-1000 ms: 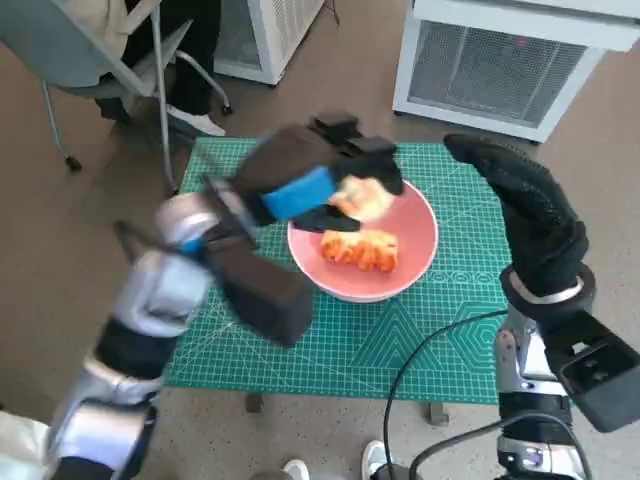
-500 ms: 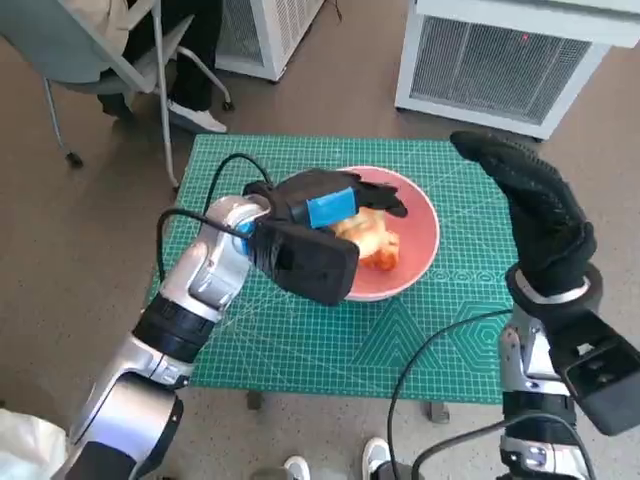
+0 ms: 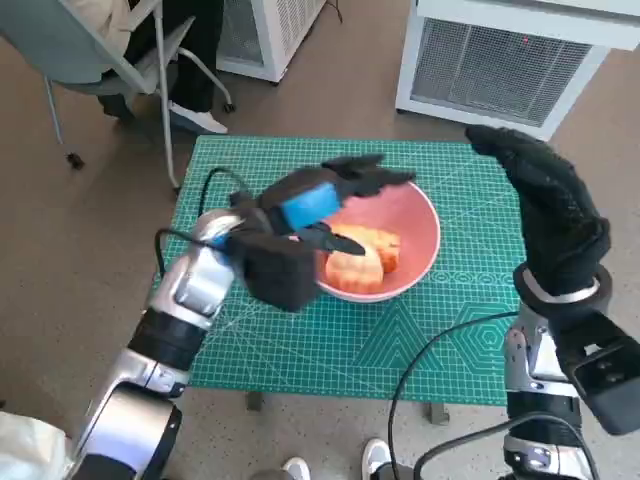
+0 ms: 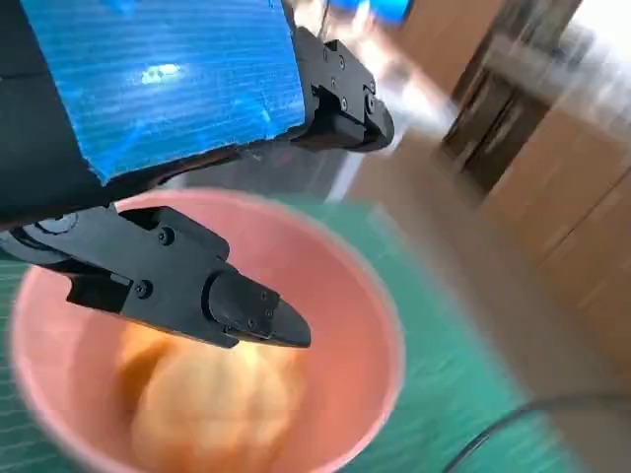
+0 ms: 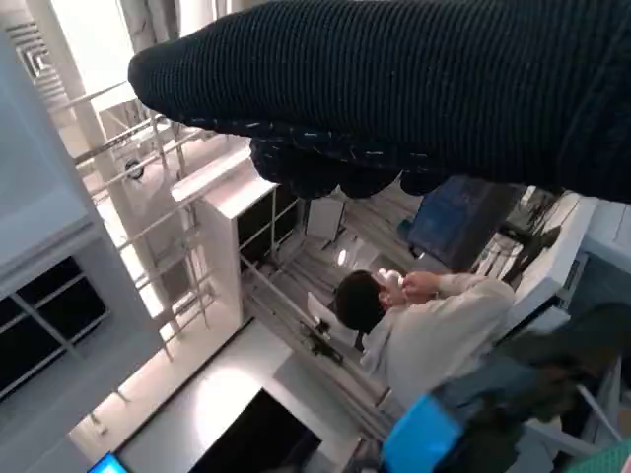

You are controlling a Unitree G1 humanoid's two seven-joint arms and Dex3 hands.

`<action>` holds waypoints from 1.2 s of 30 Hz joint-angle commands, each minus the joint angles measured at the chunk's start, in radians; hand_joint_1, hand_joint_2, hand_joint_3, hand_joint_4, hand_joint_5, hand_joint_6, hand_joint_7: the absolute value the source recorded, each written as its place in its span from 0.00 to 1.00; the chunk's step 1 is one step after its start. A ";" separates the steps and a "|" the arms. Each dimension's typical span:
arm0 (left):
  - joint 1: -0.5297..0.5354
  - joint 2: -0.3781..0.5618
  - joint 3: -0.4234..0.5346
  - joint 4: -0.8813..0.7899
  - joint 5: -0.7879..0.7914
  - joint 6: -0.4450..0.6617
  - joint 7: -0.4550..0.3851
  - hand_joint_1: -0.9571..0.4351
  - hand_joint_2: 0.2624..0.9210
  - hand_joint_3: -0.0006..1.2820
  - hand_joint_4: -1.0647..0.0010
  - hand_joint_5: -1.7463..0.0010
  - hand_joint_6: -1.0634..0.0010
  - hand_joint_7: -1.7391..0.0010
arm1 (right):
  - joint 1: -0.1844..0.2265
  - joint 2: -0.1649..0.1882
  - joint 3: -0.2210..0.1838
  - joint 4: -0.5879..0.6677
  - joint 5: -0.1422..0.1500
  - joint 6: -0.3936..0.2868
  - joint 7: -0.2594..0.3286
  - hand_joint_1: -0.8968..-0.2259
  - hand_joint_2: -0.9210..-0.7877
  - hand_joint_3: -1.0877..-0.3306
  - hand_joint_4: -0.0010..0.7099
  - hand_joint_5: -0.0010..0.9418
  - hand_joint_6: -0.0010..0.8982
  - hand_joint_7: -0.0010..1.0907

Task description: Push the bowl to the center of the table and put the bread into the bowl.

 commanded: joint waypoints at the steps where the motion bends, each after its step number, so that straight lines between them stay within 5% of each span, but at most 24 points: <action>1: 0.064 -0.066 0.100 -0.005 -0.116 -0.116 0.085 0.46 0.98 0.02 0.82 0.99 0.68 0.98 | -0.013 0.007 0.000 -0.002 -0.030 0.016 -0.032 0.43 0.00 0.46 0.36 0.00 0.04 0.52; 10: 0.168 -0.146 0.166 -0.155 -0.231 -0.129 0.150 0.47 1.00 0.11 0.74 0.98 0.65 0.98 | -0.058 0.013 0.004 0.005 -0.074 0.027 -0.086 0.45 0.00 0.46 0.37 0.00 0.06 0.48; 23: 0.229 -0.194 0.181 -0.291 -0.264 -0.116 0.172 0.45 1.00 0.20 0.68 0.98 0.63 0.97 | -0.086 0.011 0.010 -0.021 -0.098 0.073 -0.118 0.46 0.00 0.45 0.37 0.00 0.11 0.41; 36: 0.239 -0.192 0.172 -0.341 -0.236 -0.108 0.175 0.40 1.00 0.22 0.68 0.99 0.64 0.97 | -0.098 0.000 0.023 -0.044 -0.084 0.114 -0.100 0.48 0.00 0.45 0.38 0.00 0.12 0.40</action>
